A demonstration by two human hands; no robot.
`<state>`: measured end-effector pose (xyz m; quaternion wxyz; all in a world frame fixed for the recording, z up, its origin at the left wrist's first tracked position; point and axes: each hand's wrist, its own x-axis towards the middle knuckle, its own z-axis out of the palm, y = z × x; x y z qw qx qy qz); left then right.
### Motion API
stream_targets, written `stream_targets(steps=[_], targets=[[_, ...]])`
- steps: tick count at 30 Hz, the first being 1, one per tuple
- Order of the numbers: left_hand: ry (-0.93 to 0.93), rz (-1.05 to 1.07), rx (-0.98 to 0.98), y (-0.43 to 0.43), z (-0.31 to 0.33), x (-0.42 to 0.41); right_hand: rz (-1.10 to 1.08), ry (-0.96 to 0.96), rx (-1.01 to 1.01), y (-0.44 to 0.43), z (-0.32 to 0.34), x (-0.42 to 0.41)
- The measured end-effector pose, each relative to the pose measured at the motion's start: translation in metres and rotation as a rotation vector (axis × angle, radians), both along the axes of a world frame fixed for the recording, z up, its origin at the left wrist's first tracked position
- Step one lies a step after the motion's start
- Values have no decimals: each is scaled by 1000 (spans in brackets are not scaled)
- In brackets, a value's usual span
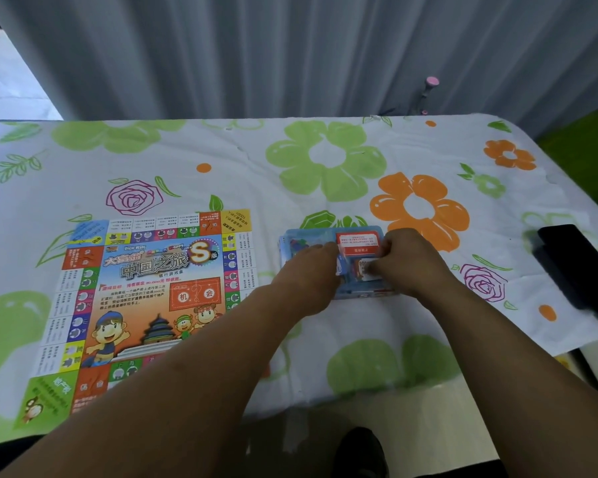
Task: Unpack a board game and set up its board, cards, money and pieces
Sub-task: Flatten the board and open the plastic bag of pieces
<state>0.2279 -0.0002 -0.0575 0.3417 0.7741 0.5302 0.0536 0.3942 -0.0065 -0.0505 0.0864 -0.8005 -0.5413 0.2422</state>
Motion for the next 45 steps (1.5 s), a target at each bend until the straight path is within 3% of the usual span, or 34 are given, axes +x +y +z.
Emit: stream_targets(steps=[9,13,20,36,45], targets=[[-65,33,-31,0,7,-3,-131,214,122,-3,26,6],[-148,97,36,4,15,-1,-125,354,79,-4,31,-4],[-245,-16,67,4,23,-5,-110,536,-19,-7,43,-15],[-139,31,-10,10,36,-67,-141,1040,-107,4,46,-63],[-131,47,-34,11,39,-136,-38,1113,-139,16,37,-126]])
